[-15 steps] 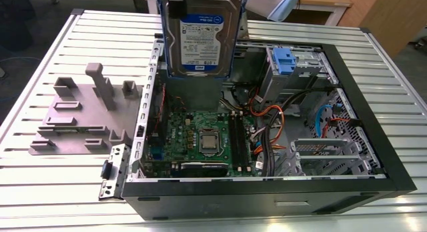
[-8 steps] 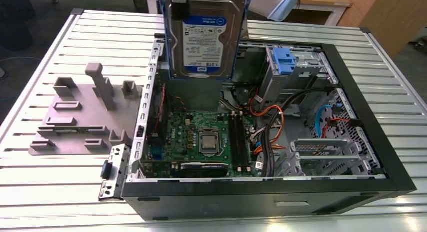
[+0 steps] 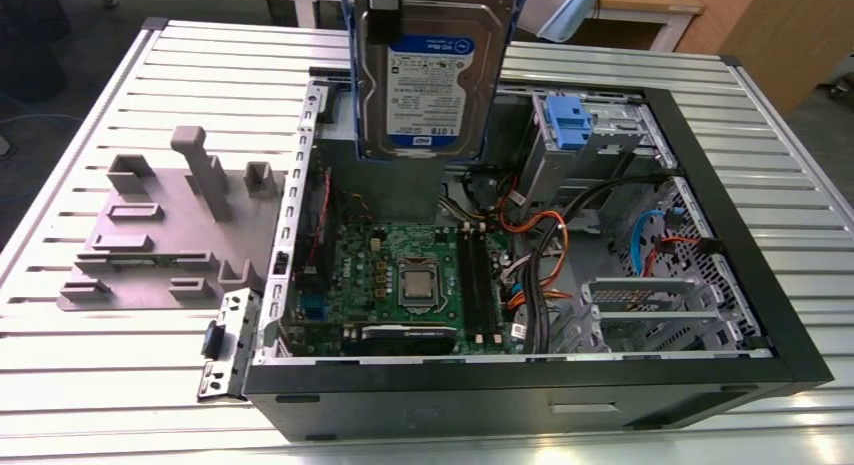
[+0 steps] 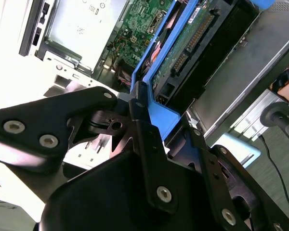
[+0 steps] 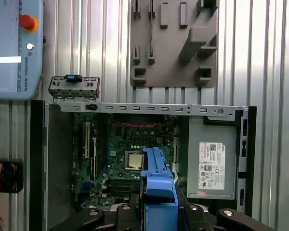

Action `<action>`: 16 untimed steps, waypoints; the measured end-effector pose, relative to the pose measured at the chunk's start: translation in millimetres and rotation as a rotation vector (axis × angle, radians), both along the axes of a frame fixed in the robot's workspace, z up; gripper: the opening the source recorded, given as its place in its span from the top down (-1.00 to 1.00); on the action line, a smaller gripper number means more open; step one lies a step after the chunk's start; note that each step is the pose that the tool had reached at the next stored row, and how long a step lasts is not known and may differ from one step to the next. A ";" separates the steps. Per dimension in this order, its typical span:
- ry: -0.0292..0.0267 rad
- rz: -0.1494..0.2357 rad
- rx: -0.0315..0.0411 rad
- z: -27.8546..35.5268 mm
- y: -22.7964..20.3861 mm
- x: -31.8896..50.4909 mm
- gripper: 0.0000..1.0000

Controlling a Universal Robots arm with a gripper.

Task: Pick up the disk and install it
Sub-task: 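Insert the disk into the insertion slot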

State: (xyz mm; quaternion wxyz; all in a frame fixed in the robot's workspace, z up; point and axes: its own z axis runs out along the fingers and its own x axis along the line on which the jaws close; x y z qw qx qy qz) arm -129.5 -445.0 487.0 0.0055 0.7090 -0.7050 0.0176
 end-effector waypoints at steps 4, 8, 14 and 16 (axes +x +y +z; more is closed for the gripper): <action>0.0002 0.000 -0.0020 0.0 -1.7 0.2 0.27; 0.0001 0.000 -0.0028 -0.1 -7.6 0.2 0.27; 0.0001 0.000 -0.0044 -0.5 -16.8 1.5 0.27; 0.0001 0.000 -0.0049 -1.0 -17.4 6.8 0.27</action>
